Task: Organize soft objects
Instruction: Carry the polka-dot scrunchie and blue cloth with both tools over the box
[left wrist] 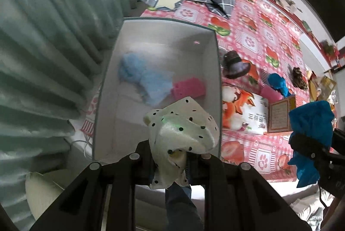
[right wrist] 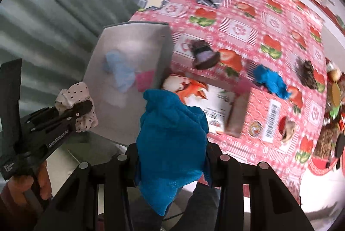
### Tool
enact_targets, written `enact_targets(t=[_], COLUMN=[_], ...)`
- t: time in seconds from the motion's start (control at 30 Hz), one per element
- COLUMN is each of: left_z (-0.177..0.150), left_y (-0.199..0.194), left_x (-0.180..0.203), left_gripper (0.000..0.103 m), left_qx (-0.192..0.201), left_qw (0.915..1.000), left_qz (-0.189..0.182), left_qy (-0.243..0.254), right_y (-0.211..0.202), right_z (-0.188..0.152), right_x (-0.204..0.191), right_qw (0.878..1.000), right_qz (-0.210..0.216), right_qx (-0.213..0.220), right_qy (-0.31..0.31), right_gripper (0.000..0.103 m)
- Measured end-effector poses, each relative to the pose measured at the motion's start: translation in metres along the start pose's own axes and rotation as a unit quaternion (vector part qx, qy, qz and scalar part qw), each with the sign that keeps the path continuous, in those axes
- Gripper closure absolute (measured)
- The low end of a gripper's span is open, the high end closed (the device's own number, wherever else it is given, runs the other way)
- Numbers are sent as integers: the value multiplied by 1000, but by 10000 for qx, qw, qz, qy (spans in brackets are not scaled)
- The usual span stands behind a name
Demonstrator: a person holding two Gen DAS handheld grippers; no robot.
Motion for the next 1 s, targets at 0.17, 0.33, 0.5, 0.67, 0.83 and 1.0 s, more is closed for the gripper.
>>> enact_targets(t=[0.17, 0.33, 0.5, 0.67, 0.83, 1.0], left_z=[-1, -3, -7, -9, -10, -9], left_y=[2, 9, 17, 26, 35, 42], left_x=[-13, -18, -21, -22, -30, -37], left_gripper=[80, 80, 80, 80, 80, 80], left_qx=[-21, -119, -214, -291, -379, -427], left_qw=[9999, 9997, 9995, 9993, 9986, 9982], left_qz=[43, 92, 110, 153, 258, 354], left_qy=[-131, -177, -202, -202, -256, -247], right_y=[5, 13, 23, 36, 52, 65], right_z=[9, 15, 15, 11, 10, 10], right_x=[-17, -27, -41, -60, -74, -81], right_qw=[9997, 9990, 9973, 9936, 9900, 9879], right_qz=[5, -9, 134, 438, 699, 815], right_qx=[-31, -75, -75, -93, -133, -168], right_qy=[-243, -432, -723, -1037, -1216, -1312], right_gripper=[60, 59, 59, 59, 59, 59])
Point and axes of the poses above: each gripper's, at about its wrist camera, not at the fingertips, and y roughly the way its jaws point, x to its right, z to its top, the point moved 9 cm from there along y, roughly the way its jaws point
